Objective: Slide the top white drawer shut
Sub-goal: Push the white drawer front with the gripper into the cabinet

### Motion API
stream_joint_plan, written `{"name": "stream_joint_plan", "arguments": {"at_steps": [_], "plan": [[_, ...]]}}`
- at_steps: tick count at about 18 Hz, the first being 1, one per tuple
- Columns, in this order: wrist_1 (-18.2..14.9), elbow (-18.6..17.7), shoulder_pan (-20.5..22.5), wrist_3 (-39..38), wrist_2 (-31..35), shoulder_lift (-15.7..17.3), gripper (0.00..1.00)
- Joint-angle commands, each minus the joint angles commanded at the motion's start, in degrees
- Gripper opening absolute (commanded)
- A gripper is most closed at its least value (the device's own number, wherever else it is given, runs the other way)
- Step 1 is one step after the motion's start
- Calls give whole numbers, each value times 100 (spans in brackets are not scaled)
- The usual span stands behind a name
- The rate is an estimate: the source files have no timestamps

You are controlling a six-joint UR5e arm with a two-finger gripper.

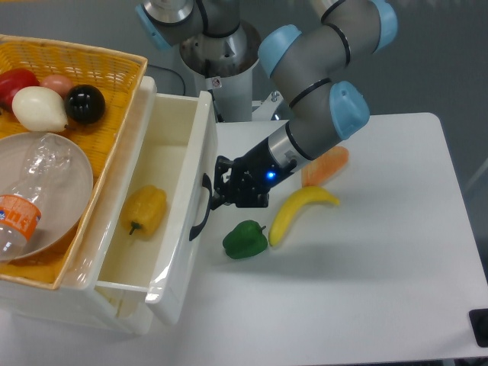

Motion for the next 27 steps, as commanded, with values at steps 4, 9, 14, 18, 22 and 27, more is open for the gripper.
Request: {"name": "stream_joint_plan", "arguments": {"at_steps": [4,9,14,18,22,27], "plan": [[0,-17,-44,0,-9,9,0],[0,-44,-114,0,0,35,0],[18,-114,-176,9,0,53,0],[35,-123,-202,9,0,44,0],[44,-123,-290,9,0,44,0],[62,-158,-351,9,0,44,0]]}}
